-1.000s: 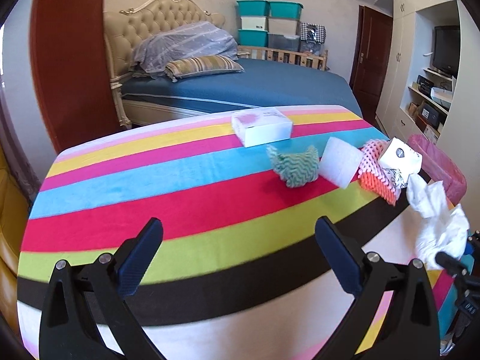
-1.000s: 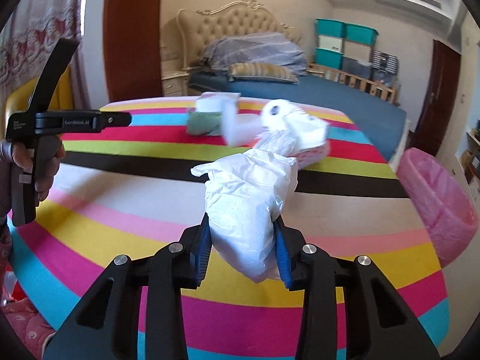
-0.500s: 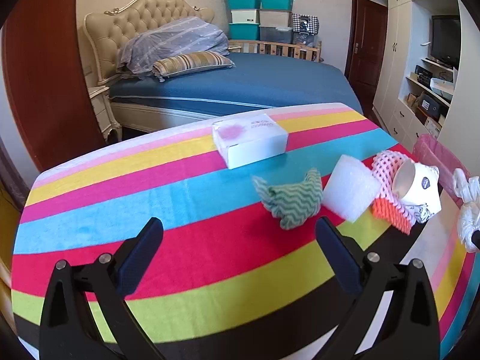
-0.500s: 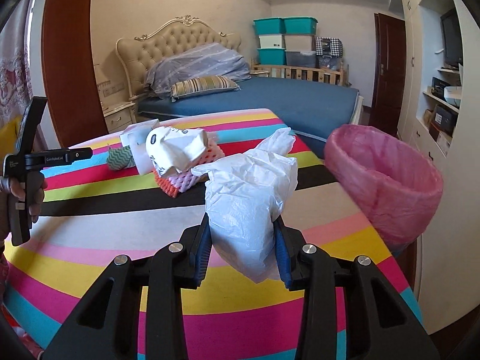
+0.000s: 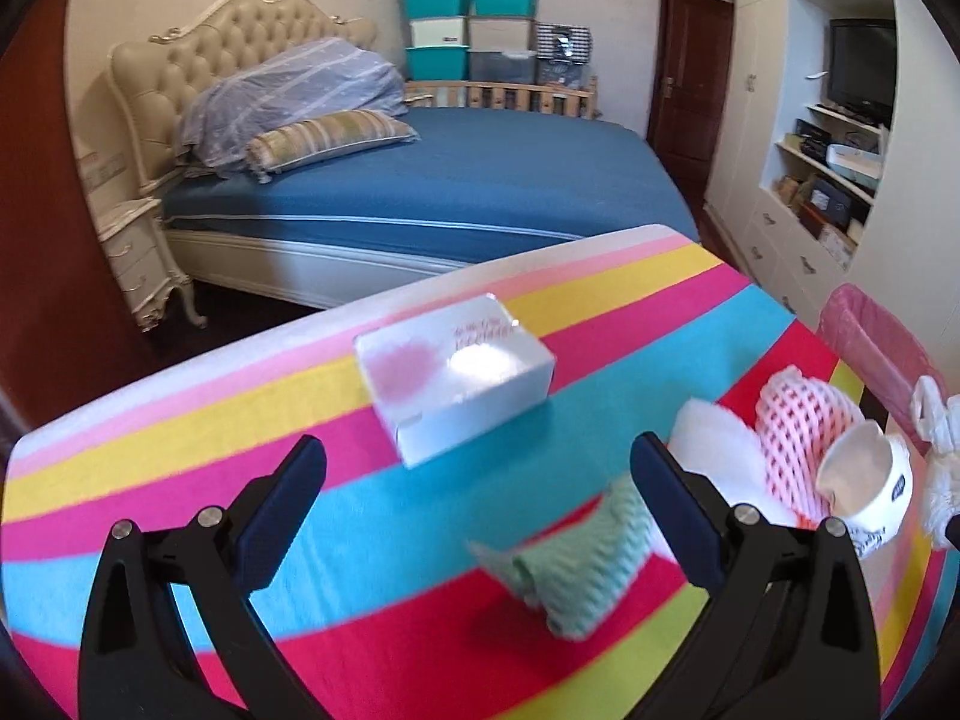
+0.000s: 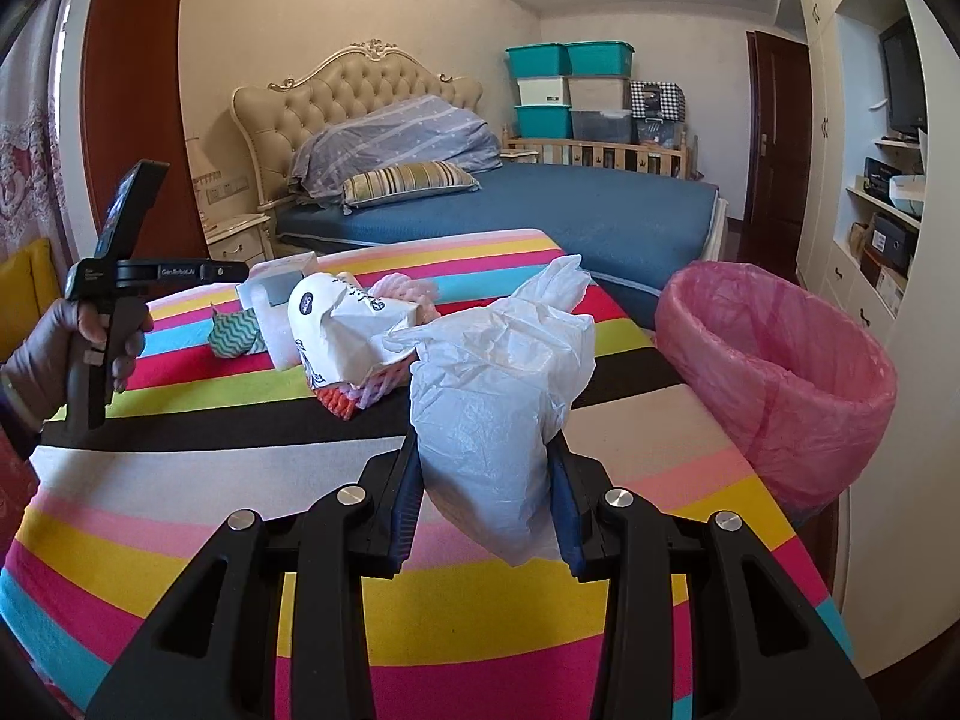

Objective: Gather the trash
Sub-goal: 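Grasp a white tissue box with the left tool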

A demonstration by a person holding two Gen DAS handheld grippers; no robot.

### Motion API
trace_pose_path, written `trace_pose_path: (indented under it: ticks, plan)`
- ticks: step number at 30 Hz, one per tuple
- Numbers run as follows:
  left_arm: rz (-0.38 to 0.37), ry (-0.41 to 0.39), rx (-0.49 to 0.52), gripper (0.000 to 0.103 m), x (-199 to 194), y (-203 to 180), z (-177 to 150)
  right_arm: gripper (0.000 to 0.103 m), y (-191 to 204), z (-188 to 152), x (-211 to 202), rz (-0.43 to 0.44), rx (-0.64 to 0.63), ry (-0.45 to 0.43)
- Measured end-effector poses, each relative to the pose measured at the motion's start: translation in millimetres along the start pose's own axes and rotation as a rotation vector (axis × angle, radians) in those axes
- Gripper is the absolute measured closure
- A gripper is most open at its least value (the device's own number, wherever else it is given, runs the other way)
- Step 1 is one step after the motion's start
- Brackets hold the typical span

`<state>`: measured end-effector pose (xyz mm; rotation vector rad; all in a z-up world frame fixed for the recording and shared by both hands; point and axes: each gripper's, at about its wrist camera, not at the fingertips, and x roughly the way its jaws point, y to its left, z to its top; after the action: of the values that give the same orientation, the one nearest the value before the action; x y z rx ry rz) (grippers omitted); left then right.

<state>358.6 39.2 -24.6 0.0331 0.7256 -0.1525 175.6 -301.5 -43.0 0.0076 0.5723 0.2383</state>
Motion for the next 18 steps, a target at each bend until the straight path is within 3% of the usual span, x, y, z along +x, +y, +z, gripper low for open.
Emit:
trace_pose_path:
  ticks: [6,18]
  plan:
    - [-0.090,0.053,0.114,0.005,31,23,13,0.066,-6,-1,12,0.008,0.047,0.035]
    - [-0.272,0.117,0.191,0.005,79,58,36,0.066,2,5,34,-0.043,0.076,0.126]
